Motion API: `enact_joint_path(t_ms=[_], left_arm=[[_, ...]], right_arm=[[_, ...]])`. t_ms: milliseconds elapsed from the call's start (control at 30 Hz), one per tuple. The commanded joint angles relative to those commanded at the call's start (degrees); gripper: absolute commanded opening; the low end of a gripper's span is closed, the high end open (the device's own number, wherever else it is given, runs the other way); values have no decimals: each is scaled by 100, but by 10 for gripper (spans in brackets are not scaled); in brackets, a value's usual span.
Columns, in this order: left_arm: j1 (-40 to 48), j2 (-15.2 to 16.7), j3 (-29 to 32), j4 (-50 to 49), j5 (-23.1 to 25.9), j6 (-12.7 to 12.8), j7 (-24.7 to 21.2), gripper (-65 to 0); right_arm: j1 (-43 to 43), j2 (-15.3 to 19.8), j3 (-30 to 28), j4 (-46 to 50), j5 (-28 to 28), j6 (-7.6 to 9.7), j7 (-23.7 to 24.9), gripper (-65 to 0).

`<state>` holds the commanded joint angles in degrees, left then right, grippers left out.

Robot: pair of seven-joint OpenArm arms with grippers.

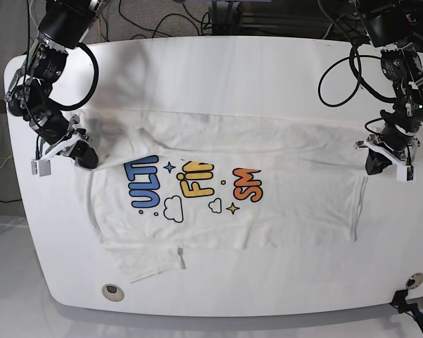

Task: Fold the T-shirt properly
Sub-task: 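Fold the held edge over the print toward the hem, open grippers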

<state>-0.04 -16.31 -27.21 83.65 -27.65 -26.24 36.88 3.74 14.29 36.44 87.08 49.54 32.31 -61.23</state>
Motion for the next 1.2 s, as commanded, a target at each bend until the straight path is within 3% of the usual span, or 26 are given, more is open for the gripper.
enact_joint_path(t_ms=[300,367,400,433,500,600,667,967,1100,1133,1200], left_arm=[[-70,0,9,-141,9,0,0,-631],[-79,0,9,-149,9,18,0,-549],[-114,0,9,-149,9,18,9,-484],[-123,0,9,-149,53,18,18,-413],[-176,0,26,-149,352,18,26,-335],[-422,0,246,-149,809,18,211,-325],[-466,0,255,-132,923,18,281,-324],[-264,-158,246,343,905,0,264,-326],[44,-158,246,888,914,0,149,-326],[185,-158,246,1037,923,0,-53,-326],[510,-158,281,1248,932,0,-510,-326]], right_arm=[[281,35,-9,-738,-264,9,0,-650],[281,35,-9,-747,-264,9,0,-650],[281,35,-9,-747,-264,0,0,-620],[290,35,-9,-756,-264,0,0,-549],[343,44,-9,-756,-273,0,0,-407],[369,202,-220,-738,-501,0,0,-214],[369,308,-325,-730,-615,0,0,-146],[-404,853,-352,747,-668,0,9,-138],[-686,738,-352,1415,-1881,53,44,-138],[-730,642,-360,1495,-2251,62,97,-138],[-844,475,-360,1574,-2848,255,387,-138]])
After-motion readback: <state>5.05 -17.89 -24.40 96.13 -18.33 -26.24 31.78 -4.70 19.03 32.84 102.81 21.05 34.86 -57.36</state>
